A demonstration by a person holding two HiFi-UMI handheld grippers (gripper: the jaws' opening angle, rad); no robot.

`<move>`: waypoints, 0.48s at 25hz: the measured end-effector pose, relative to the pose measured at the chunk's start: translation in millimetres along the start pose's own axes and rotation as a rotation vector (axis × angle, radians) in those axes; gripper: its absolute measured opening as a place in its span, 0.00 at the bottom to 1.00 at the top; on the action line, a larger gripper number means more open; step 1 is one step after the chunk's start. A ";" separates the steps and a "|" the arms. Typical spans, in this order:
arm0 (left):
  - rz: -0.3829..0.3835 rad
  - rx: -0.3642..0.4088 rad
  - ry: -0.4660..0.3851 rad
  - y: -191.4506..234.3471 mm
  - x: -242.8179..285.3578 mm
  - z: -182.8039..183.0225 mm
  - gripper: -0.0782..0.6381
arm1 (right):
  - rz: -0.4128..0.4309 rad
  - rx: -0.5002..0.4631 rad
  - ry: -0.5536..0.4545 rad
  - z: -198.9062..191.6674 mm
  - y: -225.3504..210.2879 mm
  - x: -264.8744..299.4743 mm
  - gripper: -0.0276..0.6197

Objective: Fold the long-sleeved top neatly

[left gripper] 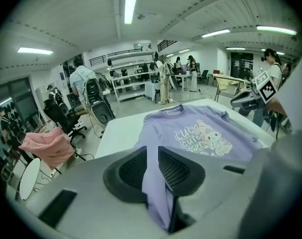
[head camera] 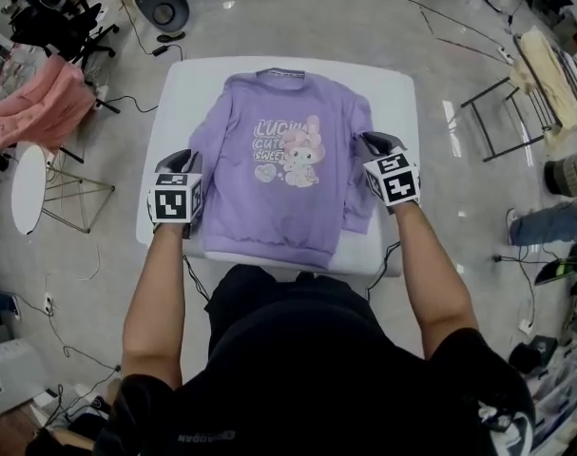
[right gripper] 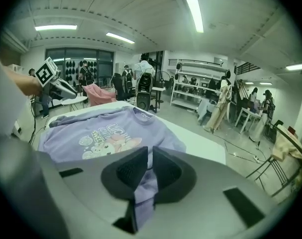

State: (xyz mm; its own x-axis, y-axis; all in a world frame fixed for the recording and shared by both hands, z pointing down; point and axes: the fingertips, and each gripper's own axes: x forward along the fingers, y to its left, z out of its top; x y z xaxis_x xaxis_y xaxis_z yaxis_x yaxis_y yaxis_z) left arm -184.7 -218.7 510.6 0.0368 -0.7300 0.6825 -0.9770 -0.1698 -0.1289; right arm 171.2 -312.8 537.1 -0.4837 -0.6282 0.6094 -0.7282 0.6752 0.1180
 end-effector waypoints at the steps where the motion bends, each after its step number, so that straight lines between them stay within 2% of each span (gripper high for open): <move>1: 0.003 0.004 0.003 -0.6 2.6 4.5 0.19 | 0.001 0.000 -0.001 3.5 -6.0 4.8 0.10; 5: -0.003 0.042 0.025 -0.4 21.9 21.4 0.19 | 0.012 -0.002 0.001 16.5 -21.5 26.5 0.13; 12: -0.084 0.049 0.061 20.9 99.0 61.1 0.22 | -0.031 -0.086 0.086 36.8 -55.4 82.9 0.16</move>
State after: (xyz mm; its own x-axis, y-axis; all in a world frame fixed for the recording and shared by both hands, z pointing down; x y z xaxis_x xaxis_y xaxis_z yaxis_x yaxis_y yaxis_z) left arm -188.6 -335.0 531.5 0.1034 -0.6704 0.7348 -0.9597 -0.2614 -0.1034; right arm 153.6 -416.5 552.3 -0.4155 -0.6162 0.6690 -0.6960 0.6889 0.2023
